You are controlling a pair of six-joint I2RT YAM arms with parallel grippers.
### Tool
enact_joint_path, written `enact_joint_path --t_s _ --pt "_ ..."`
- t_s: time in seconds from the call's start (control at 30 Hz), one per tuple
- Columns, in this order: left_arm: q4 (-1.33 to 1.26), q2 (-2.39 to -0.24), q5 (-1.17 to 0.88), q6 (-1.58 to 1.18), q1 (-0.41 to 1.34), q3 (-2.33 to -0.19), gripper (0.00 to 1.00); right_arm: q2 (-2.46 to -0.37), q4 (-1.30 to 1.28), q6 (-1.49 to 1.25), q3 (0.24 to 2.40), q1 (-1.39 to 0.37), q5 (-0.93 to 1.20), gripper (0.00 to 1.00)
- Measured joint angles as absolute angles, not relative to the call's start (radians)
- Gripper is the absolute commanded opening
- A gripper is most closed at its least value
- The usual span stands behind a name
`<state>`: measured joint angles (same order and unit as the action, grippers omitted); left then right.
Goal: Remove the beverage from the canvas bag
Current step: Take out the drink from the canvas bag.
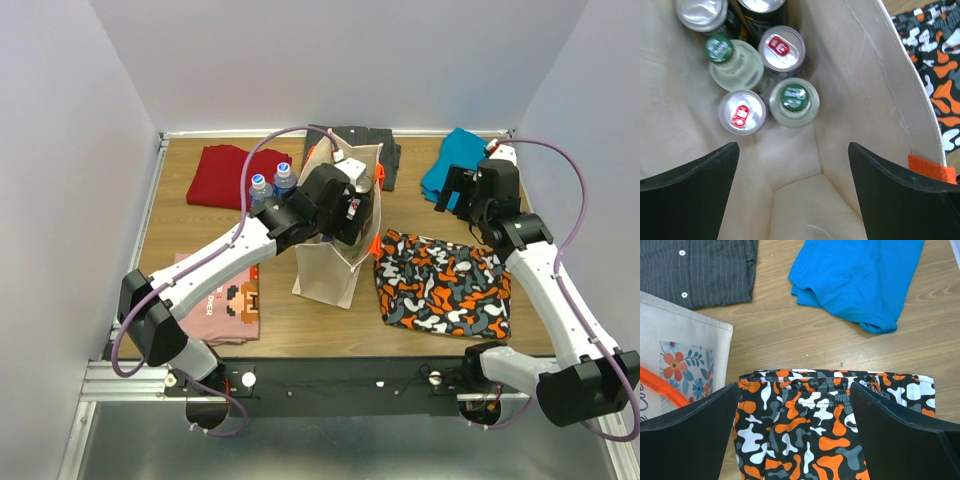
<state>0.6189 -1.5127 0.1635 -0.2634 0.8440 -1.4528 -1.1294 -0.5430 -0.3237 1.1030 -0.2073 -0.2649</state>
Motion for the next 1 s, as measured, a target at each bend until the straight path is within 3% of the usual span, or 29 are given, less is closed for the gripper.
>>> enact_joint_path --t_s 0.43,1.0 --pt "0.579 -1.497 0.234 -0.310 0.995 -1.352 0.96 -1.118 -0.541 -0.293 1.086 -0.207 -0.267 1.00" --pt "0.586 -1.448 0.345 -0.387 1.004 -1.304 0.98 -1.108 -0.539 -0.286 1.068 -0.207 -0.266 1.00"
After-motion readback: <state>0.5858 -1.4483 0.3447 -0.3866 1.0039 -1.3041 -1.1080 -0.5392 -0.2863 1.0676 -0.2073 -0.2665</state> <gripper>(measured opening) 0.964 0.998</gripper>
